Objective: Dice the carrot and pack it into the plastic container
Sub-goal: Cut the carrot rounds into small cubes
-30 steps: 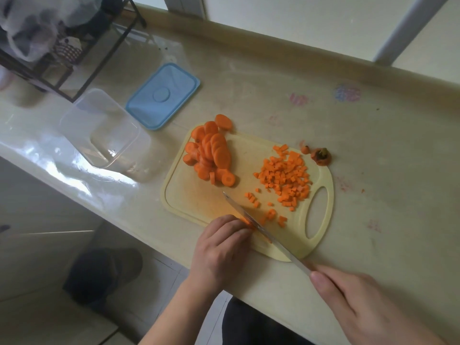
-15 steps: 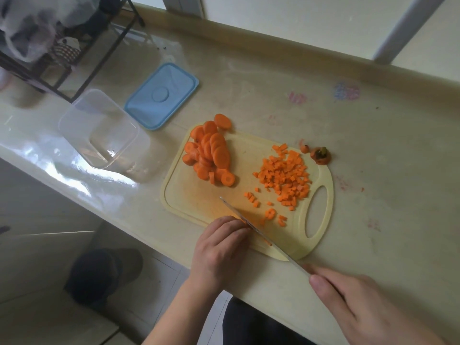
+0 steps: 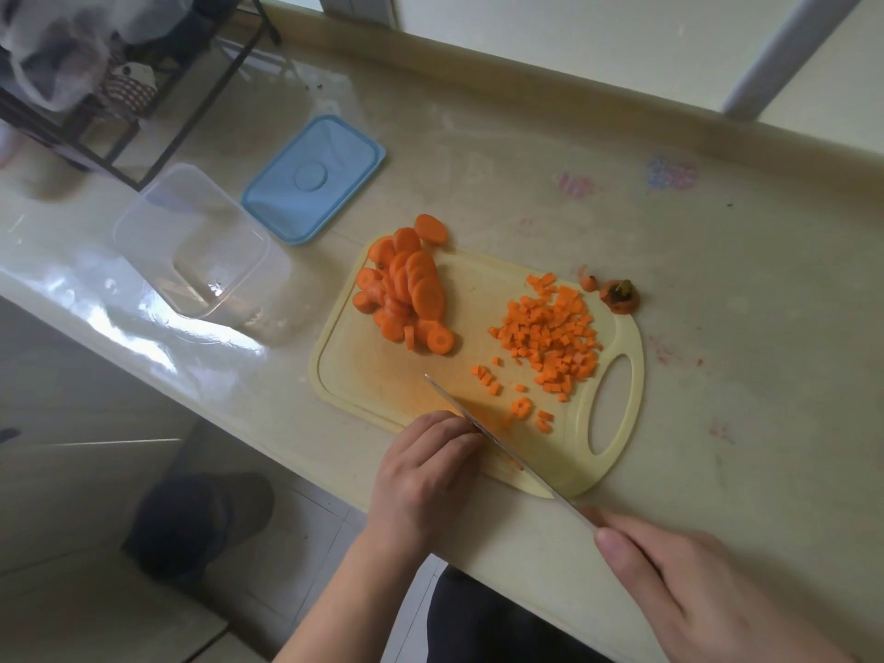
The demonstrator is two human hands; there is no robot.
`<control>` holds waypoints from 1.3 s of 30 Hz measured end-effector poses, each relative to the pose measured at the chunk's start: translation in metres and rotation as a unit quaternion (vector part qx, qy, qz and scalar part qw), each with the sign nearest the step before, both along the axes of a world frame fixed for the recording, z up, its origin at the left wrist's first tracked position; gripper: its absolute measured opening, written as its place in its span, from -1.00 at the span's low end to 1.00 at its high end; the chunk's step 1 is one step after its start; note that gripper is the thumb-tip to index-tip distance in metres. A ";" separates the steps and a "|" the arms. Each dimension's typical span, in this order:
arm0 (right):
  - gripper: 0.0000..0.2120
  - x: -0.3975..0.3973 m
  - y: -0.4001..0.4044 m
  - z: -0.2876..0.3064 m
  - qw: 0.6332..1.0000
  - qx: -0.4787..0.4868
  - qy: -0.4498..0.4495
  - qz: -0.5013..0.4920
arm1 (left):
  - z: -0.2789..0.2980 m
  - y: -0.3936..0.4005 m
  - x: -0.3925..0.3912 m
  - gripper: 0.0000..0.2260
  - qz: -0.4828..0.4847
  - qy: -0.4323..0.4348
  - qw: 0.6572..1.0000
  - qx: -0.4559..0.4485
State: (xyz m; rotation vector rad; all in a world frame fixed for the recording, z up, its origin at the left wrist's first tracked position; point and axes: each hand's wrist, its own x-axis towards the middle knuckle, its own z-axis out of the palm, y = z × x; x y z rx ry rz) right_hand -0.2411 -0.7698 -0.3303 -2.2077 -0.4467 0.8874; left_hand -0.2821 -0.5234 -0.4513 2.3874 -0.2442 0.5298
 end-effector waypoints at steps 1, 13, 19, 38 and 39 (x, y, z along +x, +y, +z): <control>-0.52 0.000 0.000 0.000 1.000 -0.002 0.003 0.003 | 0.000 0.000 0.000 -0.89 -0.002 0.000 1.000 0.000; -0.46 0.012 -0.006 -0.016 1.000 0.019 0.009 0.014 | -0.001 0.002 0.000 -0.91 -0.007 -0.001 1.000 0.021; -0.51 0.041 -0.013 -0.007 1.000 0.010 -0.011 -0.021 | 0.004 0.003 0.008 -0.87 0.008 0.012 0.998 0.054; -0.59 0.052 -0.008 0.011 0.985 0.063 0.065 -0.149 | 0.024 -0.028 0.069 -0.80 0.061 0.003 0.998 -0.013; -0.61 0.053 -0.011 0.011 0.990 0.060 0.025 -0.124 | 0.030 -0.027 0.065 -0.77 0.066 -0.006 0.998 -0.012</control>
